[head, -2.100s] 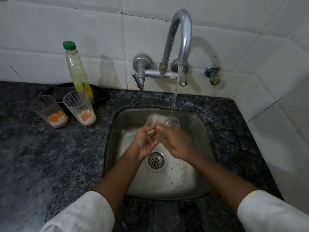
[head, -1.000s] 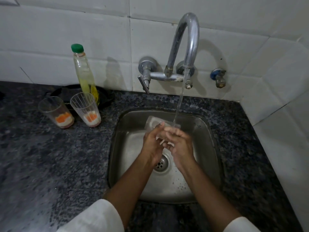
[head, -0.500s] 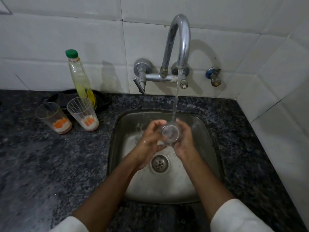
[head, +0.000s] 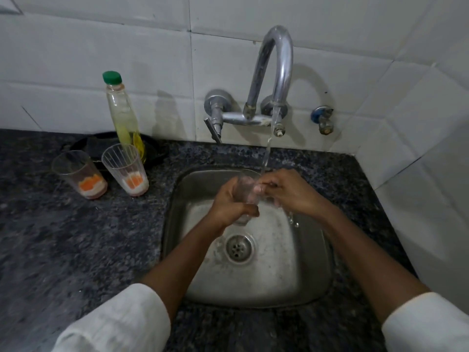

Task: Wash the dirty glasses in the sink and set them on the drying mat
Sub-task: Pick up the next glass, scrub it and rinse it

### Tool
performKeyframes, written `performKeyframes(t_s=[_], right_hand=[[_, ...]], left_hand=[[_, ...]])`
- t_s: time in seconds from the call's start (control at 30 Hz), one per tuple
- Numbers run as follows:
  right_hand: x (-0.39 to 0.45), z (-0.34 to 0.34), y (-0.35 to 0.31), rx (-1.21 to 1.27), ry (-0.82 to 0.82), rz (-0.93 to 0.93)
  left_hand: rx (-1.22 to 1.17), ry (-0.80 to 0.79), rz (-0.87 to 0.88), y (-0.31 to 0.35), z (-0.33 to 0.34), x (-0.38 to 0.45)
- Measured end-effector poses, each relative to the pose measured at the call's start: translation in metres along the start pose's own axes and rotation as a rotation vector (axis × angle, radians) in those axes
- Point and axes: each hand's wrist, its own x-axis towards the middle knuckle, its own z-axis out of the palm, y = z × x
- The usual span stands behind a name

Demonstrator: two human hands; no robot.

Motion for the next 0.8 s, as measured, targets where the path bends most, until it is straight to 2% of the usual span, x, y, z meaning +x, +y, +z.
performKeyframes(t_s=[0.1,0.17,0.23,0.3,0.4,0.47,0.57,0.73,0.77,0.8], right_hand=[[-0.006,-0.010,-0.006,0.053,-0.095,0.031],[-0.009,-0.015,-0.007,0.060,-0.145,0.027],[-0.008,-0.013,-0.008,0.084,-0.104,0.035],[-0.006,-0.002,-0.012,0.036,0.014,0.029],[-0.002,0.009,-0.015,-0.086,0.127,0.030],[-0.001,0.010,-0.014,0.007,0.121,0.047],[-0.003,0.002,-0.010,0.123,0.087,0.047],[-0.002,-0.011,-0.019,0.105,0.011,-0.014],[-0.001,-0.012,-0.021,0.102,-0.007,-0.024],[-0.001,-0.012,-0.022,0.080,-0.015,-0.031]], left_hand=[[0.098,-0.040,0.034,0.002,-0.002,0.003],[0.121,-0.178,-0.003,0.001,-0.010,0.008],[0.102,-0.270,-0.036,0.000,-0.014,0.014],[0.097,-0.145,-0.044,-0.001,-0.004,0.012],[0.255,0.269,0.038,-0.011,0.018,0.012],[0.306,0.363,0.103,-0.018,0.025,0.008],[0.196,0.182,0.114,-0.017,0.016,0.010],[-0.133,-0.495,0.007,-0.012,-0.015,0.026],[-0.176,-0.555,0.005,-0.012,-0.015,0.030],[-0.188,-0.531,0.006,-0.011,-0.013,0.030]])
